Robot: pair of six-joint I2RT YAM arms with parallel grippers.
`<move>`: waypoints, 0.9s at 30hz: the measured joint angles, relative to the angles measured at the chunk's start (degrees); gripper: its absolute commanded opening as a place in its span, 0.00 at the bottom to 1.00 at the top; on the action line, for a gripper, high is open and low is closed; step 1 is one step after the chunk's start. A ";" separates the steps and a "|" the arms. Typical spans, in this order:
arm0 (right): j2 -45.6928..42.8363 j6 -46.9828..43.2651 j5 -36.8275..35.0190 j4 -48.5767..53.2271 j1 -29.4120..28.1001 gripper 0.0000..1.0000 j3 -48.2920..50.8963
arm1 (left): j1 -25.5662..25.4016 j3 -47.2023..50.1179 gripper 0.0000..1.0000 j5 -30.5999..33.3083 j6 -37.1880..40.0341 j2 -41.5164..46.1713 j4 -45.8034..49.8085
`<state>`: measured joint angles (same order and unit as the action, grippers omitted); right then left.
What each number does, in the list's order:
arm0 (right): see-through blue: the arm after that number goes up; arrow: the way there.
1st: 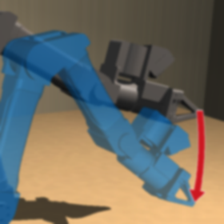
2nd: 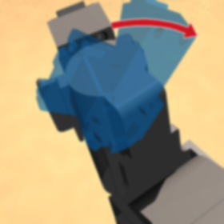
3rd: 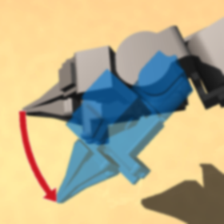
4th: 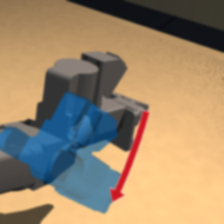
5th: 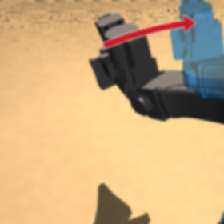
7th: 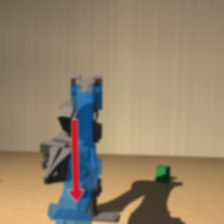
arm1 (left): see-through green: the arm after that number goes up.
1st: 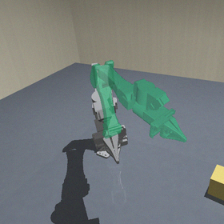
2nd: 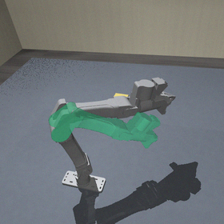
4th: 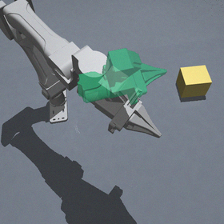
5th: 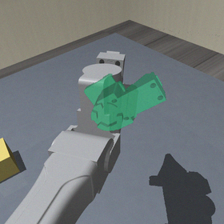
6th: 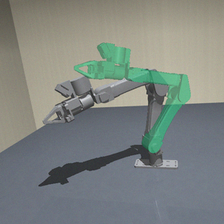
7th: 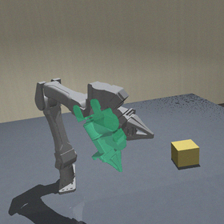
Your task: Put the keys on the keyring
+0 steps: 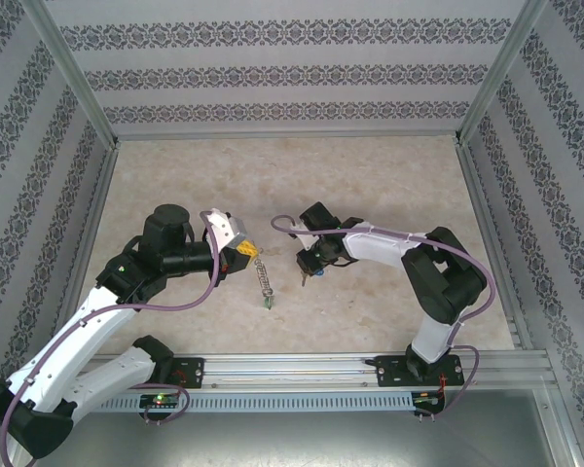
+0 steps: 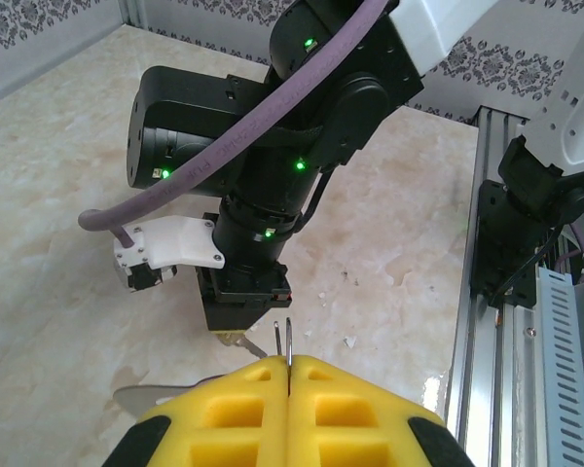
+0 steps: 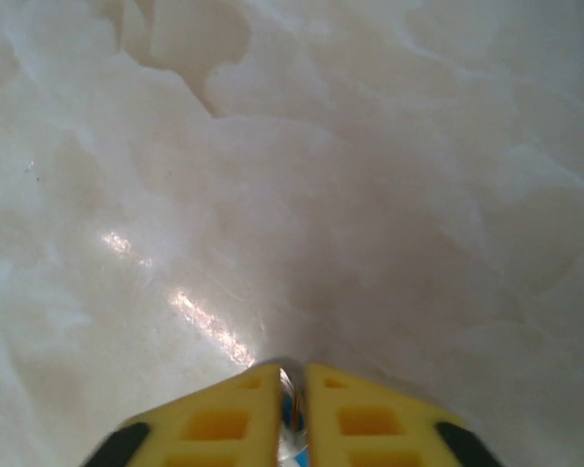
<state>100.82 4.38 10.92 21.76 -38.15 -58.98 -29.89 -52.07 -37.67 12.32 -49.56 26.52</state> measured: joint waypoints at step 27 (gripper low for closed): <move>11.52 0.39 -8.22 27.54 -4.61 0.36 -22.38 | 0.00 0.76 0.00 2.93 -0.02 2.93 0.79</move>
<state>112.33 4.78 2.70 49.30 -42.76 -81.36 -29.89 -51.31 -34.74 12.29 -46.63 27.31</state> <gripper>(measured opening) 0.364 0.052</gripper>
